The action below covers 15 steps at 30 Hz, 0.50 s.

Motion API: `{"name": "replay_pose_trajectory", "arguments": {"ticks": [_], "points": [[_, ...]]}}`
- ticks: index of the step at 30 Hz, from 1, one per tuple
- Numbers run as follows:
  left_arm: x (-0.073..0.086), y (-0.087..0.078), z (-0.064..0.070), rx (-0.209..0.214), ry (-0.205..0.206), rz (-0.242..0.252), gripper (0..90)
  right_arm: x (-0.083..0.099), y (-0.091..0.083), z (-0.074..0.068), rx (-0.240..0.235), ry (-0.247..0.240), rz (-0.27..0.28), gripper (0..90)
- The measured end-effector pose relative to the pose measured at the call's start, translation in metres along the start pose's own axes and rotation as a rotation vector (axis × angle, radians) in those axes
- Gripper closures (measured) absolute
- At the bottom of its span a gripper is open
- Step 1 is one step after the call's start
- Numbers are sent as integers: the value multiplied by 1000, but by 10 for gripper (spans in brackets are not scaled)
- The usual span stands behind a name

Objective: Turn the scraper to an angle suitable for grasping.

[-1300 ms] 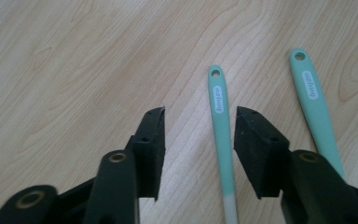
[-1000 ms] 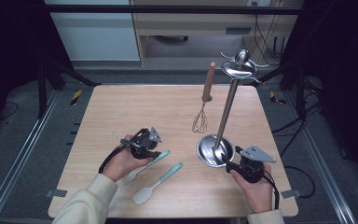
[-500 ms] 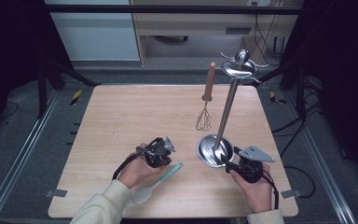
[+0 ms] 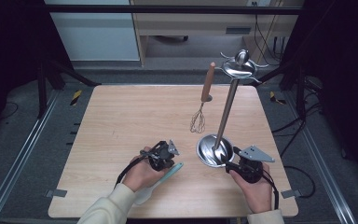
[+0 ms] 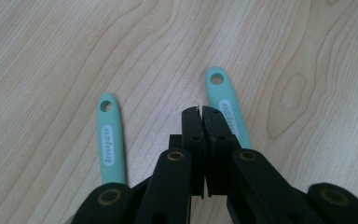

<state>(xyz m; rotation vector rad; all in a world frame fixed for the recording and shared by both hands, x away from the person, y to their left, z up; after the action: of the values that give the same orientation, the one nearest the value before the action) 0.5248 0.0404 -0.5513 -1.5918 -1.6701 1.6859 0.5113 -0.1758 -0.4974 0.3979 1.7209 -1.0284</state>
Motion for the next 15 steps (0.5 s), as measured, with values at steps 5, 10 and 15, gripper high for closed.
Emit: {"name": "replay_pose_trajectory", "arguments": {"ticks": [5,10,15], "points": [[-5,-1,10,13,22,9,891,0,0,1,1,1,0,415],[-10,1,14,8,32,10,900,0,-1,0,0,2,1,415],[-13,4,4,-40,17,4,900,0,-1,0,0,2,2,416]]}}
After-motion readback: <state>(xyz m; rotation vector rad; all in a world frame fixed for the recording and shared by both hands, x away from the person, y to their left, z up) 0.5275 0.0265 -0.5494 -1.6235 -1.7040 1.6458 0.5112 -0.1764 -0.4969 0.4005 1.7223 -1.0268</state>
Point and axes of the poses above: each handheld gripper's, and its own axes: y roughly forward along the jaws, x roughly out of its underside, z roughly to its right, the point moved 10 cm from there along y, roughly forward along the jaws, and after that the axes turned 12 degrees about -x, right-handed, at the moved point
